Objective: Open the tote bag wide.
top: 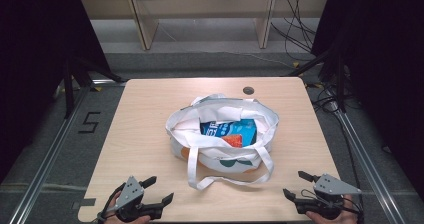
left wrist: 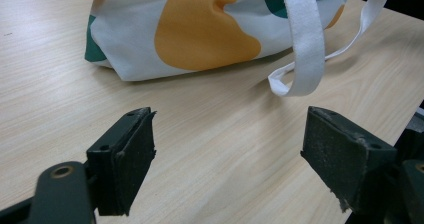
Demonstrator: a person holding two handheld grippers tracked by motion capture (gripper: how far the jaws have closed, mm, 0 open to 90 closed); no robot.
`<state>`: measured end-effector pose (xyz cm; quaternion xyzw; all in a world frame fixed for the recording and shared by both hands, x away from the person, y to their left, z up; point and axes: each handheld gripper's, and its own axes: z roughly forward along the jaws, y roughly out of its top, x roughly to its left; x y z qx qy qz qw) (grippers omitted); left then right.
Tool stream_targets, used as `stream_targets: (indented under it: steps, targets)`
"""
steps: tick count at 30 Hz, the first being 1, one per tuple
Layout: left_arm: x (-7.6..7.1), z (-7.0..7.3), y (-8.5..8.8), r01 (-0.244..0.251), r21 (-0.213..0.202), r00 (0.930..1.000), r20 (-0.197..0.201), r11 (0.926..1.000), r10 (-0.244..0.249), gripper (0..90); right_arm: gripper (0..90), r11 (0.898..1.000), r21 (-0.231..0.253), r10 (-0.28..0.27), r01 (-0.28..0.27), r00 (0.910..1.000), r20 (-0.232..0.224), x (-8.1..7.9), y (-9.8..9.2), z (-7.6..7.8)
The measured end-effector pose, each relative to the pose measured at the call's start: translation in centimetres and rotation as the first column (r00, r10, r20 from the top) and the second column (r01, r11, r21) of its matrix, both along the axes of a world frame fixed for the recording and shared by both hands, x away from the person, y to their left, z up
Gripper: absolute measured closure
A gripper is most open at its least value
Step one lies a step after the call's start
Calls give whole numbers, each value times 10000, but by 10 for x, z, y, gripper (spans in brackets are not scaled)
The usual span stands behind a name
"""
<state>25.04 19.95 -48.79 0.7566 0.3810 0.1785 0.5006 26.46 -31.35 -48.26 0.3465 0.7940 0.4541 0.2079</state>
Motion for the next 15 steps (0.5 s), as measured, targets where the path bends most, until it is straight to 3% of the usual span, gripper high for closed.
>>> stream_targets:
  steps: [1,2,3,5,10,13,15]
  targets:
    - [0,0,0,-61,-61,10000,-58,10000,61,201,210,9998,111,-129,134,9991,-399,-3,2,0]
    - [1,-1,-1,-58,-53,10000,-17,10000,58,201,210,9997,-181,178,-177,9998,35,0,1,-1]
    - [2,-1,0,59,0,9999,151,10000,-59,202,210,9998,-111,175,-175,9998,-68,0,3,-2]
    - [2,0,0,72,70,9999,78,9999,-72,201,211,9999,-43,104,-105,9997,-236,-2,5,-3]
    - [2,-1,-1,-58,-107,10000,-9,9999,58,202,211,9995,-228,205,-207,9997,-97,0,5,-3]
    - [1,-1,0,-98,54,9999,-68,9999,99,201,211,9997,-186,122,-127,9997,-234,-1,6,-4]
    - [1,-1,-1,-123,-10,9999,-69,9999,123,202,211,9992,-338,229,-229,9997,-6,1,5,-4]
